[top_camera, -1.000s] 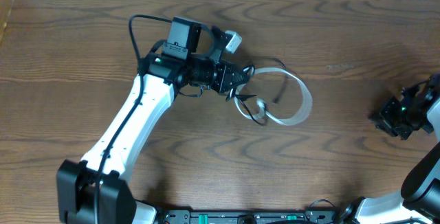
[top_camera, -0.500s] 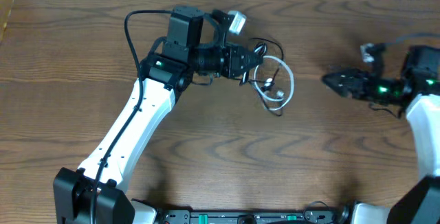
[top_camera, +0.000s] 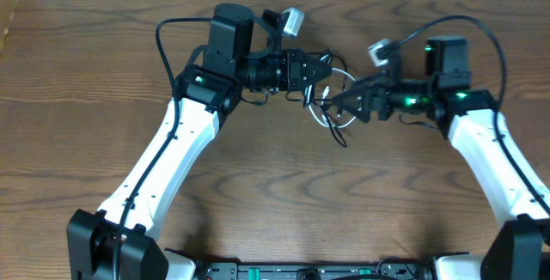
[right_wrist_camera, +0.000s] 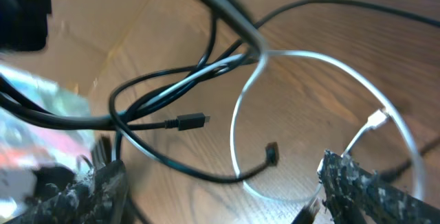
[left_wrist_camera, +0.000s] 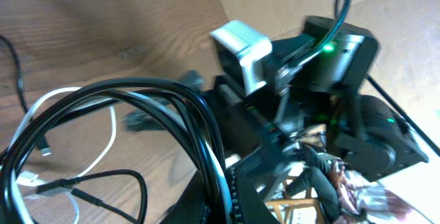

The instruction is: Untangle cables

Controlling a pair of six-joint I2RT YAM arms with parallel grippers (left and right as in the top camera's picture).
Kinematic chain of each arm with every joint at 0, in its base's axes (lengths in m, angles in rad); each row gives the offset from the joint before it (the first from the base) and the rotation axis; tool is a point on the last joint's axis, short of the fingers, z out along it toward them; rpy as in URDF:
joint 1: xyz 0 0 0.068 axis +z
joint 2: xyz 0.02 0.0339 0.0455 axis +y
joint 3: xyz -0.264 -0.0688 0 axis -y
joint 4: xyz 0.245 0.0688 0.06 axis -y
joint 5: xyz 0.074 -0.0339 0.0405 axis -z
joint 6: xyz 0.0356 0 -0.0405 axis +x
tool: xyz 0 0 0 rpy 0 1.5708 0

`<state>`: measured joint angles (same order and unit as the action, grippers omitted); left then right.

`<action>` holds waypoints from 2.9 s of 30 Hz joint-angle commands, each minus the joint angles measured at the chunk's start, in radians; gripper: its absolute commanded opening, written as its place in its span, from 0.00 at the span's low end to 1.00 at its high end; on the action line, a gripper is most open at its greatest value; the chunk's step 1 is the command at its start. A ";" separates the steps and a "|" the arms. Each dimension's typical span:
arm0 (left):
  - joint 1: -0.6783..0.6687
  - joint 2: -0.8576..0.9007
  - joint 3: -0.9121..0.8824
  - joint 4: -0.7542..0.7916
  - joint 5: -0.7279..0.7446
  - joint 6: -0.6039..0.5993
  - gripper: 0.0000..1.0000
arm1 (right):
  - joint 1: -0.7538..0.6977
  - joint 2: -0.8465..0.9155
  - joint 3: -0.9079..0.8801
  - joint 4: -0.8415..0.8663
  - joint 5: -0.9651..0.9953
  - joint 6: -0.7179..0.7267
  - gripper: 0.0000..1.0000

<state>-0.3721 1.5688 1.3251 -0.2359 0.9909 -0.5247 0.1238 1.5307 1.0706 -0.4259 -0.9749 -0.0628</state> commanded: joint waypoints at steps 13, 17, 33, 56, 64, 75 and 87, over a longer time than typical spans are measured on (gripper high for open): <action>0.008 -0.017 0.029 0.006 0.146 -0.016 0.08 | 0.048 0.063 0.010 0.014 -0.063 -0.244 0.01; 0.043 -0.017 0.029 0.006 0.143 -0.003 0.08 | -0.012 0.063 0.010 -0.021 -0.064 -0.170 0.01; 0.134 0.003 0.022 -0.100 0.142 0.132 0.07 | -0.168 -0.011 0.010 -0.174 -0.189 -0.108 0.01; 0.028 0.008 0.022 -0.099 0.093 0.055 0.08 | 0.076 -0.010 0.010 0.368 0.237 0.831 0.01; 0.028 0.008 0.022 -0.100 0.093 0.056 0.08 | 0.033 -0.010 0.010 0.401 0.216 0.890 0.01; -0.001 0.009 0.022 -0.095 0.087 0.042 0.08 | 0.031 -0.008 0.010 0.535 0.230 1.101 0.01; -0.013 0.009 0.022 0.204 0.036 -0.334 0.08 | 0.175 -0.007 0.009 0.523 0.323 1.176 0.01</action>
<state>-0.3828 1.5711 1.3247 -0.1101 1.0218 -0.6910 0.2604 1.5360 1.0698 0.1028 -0.7074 1.0813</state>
